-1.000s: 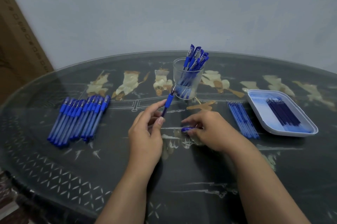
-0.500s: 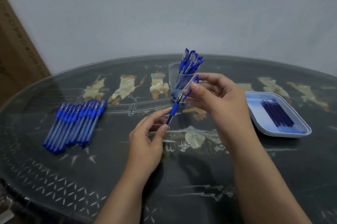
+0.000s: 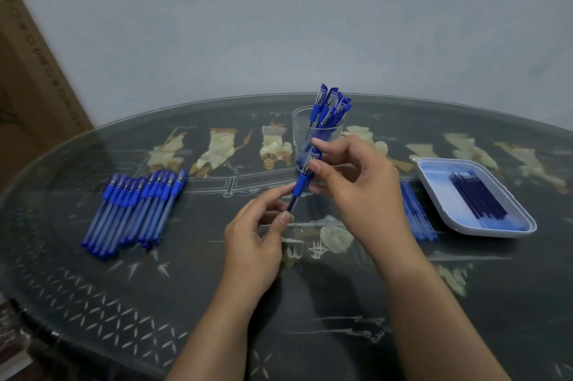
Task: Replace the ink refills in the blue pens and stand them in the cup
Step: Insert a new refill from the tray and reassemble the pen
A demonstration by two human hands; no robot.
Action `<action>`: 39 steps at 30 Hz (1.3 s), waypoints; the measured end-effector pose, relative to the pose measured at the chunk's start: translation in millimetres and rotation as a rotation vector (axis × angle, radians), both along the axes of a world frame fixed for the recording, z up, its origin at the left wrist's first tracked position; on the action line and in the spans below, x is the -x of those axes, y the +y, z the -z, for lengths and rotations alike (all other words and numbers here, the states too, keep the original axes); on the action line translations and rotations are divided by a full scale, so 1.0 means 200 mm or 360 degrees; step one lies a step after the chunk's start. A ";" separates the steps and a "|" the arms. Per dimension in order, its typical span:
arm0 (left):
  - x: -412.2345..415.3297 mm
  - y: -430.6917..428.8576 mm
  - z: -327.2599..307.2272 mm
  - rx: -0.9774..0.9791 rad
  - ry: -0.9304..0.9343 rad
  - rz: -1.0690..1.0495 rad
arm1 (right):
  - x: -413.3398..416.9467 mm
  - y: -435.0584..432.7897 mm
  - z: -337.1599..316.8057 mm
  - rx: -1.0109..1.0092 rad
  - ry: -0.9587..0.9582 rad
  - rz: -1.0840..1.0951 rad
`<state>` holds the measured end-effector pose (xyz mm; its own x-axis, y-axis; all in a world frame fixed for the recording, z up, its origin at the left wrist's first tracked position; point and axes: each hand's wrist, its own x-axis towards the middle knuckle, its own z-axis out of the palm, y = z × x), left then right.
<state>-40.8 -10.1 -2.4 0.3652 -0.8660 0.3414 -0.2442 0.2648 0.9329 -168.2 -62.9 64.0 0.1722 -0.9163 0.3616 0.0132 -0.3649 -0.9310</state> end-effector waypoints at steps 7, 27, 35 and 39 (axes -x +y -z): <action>-0.01 0.00 0.01 0.0001 0.0053 -0.0018 | -0.04 0.01 0.01 0.0053 0.0023 0.0063; -0.02 0.00 0.01 -0.0016 0.0018 -0.0035 | -0.03 0.01 0.02 0.0000 -0.0025 0.0045; -0.02 0.00 0.00 -0.0052 0.0037 -0.0055 | -0.04 0.01 0.02 -0.0008 -0.0017 0.0055; -0.02 0.00 0.00 -0.0053 0.0051 -0.0066 | -0.05 0.00 0.01 -0.0007 -0.0006 0.0071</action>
